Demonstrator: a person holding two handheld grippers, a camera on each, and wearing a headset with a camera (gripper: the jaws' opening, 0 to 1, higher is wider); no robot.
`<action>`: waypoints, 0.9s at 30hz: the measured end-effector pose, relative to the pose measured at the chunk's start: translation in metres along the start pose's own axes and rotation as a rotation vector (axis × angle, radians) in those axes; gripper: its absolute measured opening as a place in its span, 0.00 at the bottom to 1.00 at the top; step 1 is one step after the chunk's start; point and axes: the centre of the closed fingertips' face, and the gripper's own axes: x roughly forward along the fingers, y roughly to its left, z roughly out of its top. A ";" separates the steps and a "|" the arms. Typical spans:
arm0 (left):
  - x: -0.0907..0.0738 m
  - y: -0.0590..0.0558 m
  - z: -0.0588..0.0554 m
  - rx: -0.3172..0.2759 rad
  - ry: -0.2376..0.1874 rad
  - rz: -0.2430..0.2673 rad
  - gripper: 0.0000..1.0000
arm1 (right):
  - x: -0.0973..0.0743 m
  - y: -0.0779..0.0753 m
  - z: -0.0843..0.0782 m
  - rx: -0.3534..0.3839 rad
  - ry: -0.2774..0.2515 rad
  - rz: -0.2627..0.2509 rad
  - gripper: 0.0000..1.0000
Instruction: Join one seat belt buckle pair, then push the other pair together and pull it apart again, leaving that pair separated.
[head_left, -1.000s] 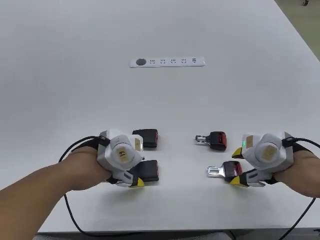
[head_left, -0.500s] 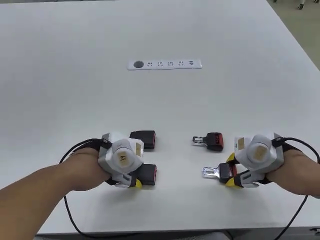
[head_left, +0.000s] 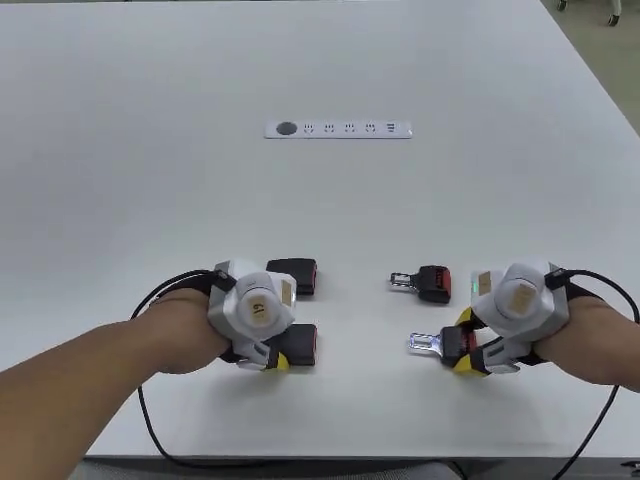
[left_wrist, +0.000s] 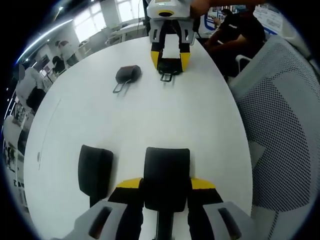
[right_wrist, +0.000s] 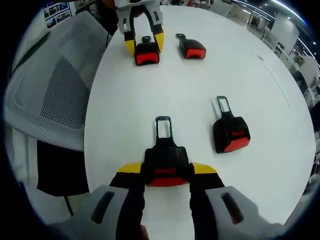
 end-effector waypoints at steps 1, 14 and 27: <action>0.000 0.000 0.000 0.000 -0.002 -0.001 0.34 | 0.000 0.000 0.000 0.001 0.000 0.001 0.33; -0.001 -0.001 -0.001 -0.007 0.004 -0.004 0.34 | 0.003 -0.001 0.009 0.040 -0.028 -0.022 0.33; 0.000 0.000 -0.002 -0.020 0.010 -0.018 0.34 | 0.018 0.008 0.049 0.023 -0.079 -0.028 0.33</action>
